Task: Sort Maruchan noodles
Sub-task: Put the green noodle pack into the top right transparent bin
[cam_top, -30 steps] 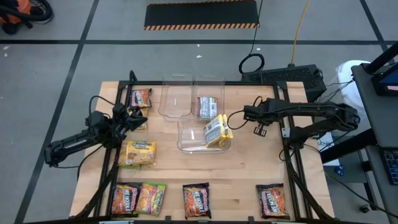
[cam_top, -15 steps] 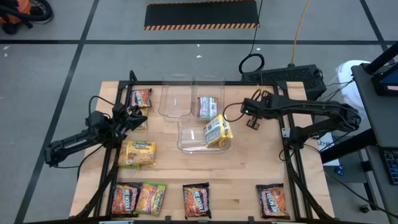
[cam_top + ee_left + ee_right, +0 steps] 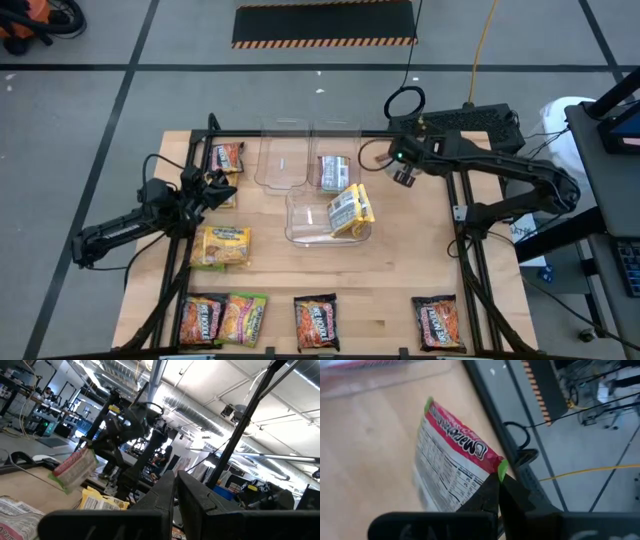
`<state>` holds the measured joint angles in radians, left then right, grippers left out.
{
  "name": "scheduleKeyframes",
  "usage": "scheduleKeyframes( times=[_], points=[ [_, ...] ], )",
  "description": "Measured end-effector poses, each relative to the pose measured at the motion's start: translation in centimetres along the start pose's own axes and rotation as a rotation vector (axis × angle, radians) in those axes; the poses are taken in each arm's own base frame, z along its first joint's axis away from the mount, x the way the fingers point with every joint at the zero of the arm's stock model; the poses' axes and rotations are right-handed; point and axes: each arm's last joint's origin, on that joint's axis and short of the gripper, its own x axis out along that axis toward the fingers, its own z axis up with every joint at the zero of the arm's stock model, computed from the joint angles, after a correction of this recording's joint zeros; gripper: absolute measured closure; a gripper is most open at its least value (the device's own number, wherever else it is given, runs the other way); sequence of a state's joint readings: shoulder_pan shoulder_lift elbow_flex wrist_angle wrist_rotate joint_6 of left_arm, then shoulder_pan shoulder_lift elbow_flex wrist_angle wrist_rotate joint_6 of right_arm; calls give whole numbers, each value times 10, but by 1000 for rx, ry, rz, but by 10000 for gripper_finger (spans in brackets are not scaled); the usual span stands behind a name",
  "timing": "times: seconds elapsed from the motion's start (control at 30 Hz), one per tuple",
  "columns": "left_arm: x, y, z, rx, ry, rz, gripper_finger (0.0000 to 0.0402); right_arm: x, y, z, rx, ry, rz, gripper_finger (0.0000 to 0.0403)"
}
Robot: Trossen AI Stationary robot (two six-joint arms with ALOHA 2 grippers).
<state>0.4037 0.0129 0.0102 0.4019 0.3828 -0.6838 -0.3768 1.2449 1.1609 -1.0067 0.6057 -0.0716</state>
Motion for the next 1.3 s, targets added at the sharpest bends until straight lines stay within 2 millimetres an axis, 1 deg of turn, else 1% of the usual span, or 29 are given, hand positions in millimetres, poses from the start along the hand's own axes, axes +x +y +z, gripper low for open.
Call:
scheduleKeyframes(
  times=[0.1,0.2,0.53,0.73,0.83,0.97,1.03,1.13,1.3],
  points=[
    [0,0,0,0,0,0,376,-1,-8,6,5,-35,-15,403],
    [0,0,0,0,0,0,376,-1,-14,15,24,-106,-34,403],
    [0,0,0,0,0,0,376,0,-29,34,36,-274,-101,403],
    [0,0,0,0,0,0,376,-7,-35,44,49,-360,-99,403],
    [0,0,0,-1,0,0,376,-14,-40,53,52,-403,-82,403],
    [0,0,0,6,-1,0,376,-17,-44,68,19,-429,-79,403],
    [0,0,0,8,0,0,376,-16,-44,77,-5,-431,-79,403],
    [0,0,0,9,0,1,376,-12,-43,91,-34,-455,-33,403],
    [0,0,0,19,0,1,376,3,-34,110,-70,-471,8,403]
  ],
)
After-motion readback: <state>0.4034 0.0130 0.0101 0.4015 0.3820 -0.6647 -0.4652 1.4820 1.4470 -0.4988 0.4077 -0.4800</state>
